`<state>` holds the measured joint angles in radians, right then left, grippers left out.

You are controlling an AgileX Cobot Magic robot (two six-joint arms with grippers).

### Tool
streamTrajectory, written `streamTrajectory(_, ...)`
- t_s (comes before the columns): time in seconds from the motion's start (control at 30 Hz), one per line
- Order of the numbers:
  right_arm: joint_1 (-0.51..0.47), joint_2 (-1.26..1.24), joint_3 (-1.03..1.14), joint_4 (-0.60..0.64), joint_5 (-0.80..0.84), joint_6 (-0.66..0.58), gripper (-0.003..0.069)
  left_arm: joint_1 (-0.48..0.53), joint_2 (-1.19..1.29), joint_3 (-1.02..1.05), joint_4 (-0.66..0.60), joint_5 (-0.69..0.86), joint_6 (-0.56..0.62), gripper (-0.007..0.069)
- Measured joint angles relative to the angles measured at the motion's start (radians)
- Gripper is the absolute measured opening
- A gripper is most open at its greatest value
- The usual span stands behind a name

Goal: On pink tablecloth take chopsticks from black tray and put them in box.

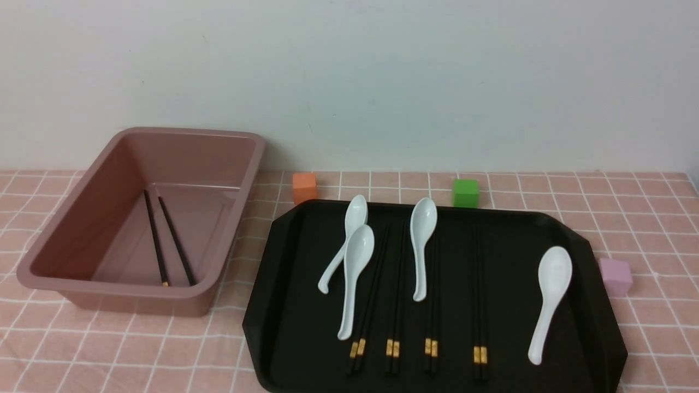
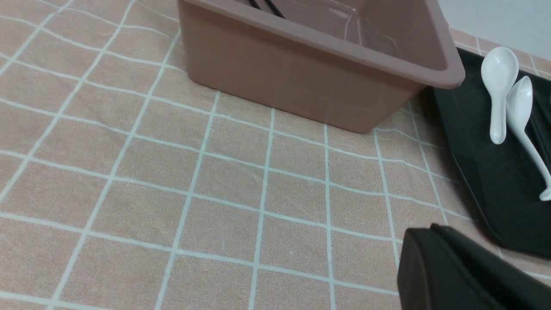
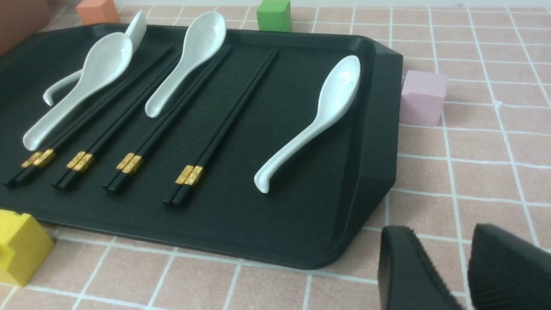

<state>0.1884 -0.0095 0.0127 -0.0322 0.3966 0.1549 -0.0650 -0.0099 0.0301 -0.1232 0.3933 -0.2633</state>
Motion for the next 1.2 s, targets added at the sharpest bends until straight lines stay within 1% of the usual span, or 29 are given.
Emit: streamTrajectory(1.2, 0.000, 0.000, 0.000, 0.000, 0.000, 0.000, 0.0240, 0.000, 0.000, 0.000, 0.000, 0.000, 0.000, 0.0018)
